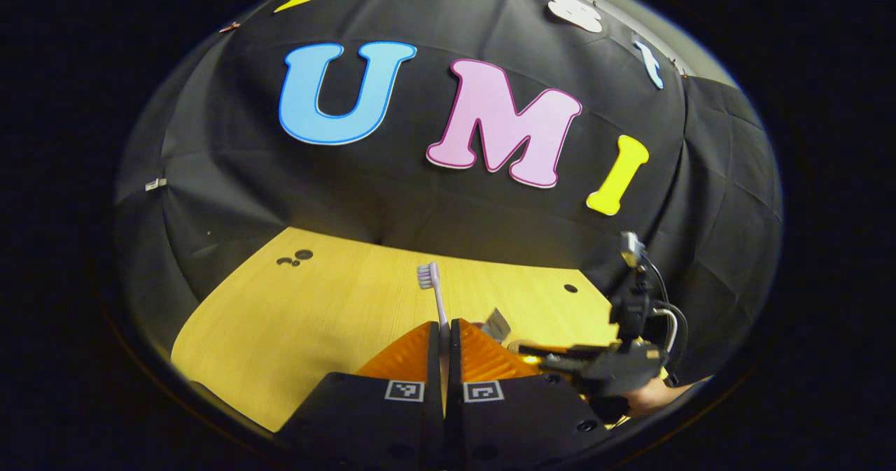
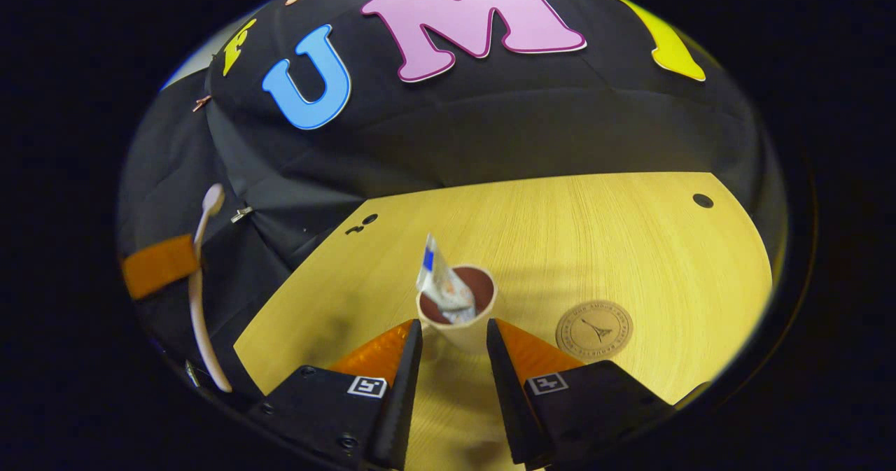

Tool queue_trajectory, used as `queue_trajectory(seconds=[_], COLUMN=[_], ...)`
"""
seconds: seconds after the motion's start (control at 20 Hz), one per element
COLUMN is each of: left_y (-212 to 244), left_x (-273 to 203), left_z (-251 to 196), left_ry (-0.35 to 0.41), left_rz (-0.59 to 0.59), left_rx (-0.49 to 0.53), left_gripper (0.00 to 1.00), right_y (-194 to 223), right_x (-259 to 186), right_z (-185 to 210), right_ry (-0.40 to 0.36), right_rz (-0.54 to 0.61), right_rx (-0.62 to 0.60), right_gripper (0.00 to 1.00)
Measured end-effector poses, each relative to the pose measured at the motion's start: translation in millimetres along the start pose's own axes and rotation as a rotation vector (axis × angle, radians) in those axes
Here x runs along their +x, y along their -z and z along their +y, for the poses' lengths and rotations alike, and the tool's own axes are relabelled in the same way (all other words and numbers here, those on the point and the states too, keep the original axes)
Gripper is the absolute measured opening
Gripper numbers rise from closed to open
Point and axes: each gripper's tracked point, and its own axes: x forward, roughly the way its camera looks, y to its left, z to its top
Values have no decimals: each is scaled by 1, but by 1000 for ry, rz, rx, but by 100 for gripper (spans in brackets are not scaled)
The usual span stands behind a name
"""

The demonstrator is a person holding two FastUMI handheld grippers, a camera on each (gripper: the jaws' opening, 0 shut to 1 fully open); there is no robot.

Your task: Put the toothbrush and toothpaste on the desktop into the cup, then pick up the cup and place it on the coaster on the desktop.

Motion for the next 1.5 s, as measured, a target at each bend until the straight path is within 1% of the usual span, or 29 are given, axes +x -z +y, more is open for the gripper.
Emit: queue_trajectory(seconds=[0.15, 0.25, 0.3, 0.45, 0.6, 0.75, 0.95, 1.1, 1.2, 1.35, 1.5], left_y=[-29, -44, -53, -75, -83, -85, -64, -42, -28, -1, 27], left_x=[27, 45, 53, 75, 99, 124, 160, 179, 188, 197, 204], left_z=[-7, -14, -17, -34, -48, -53, -51, -55, -54, -54, -48], left_ry=[30, 55, 65, 115, 157, 167, 158, 182, 190, 194, 170], left_rz=[-50, -86, -110, -184, -232, -259, -238, -227, -211, -172, -127], left_rx=[18, 37, 46, 71, 88, 69, 74, 119, 163, 196, 243], left_gripper=[6, 6, 6, 6, 6, 6, 6, 6, 6, 6, 6], right_y=[28, 48, 56, 86, 105, 113, 121, 130, 135, 139, 143], right_x=[-32, -51, -60, -86, -102, -119, -147, -168, -176, -181, -185], right_z=[0, -5, -7, -1, -6, -20, -48, -64, -74, -77, -75], right_ry=[-9, -2, 12, 21, 66, 122, 234, 313, 367, 399, 411], right_rz=[49, 81, 92, 127, 138, 130, 96, 76, 61, 48, 44], right_rx=[-5, 9, 31, 142, 183, 223, 254, 298, 301, 331, 337], right_gripper=[57, 57, 57, 57, 57, 57, 57, 57, 57, 57, 57])
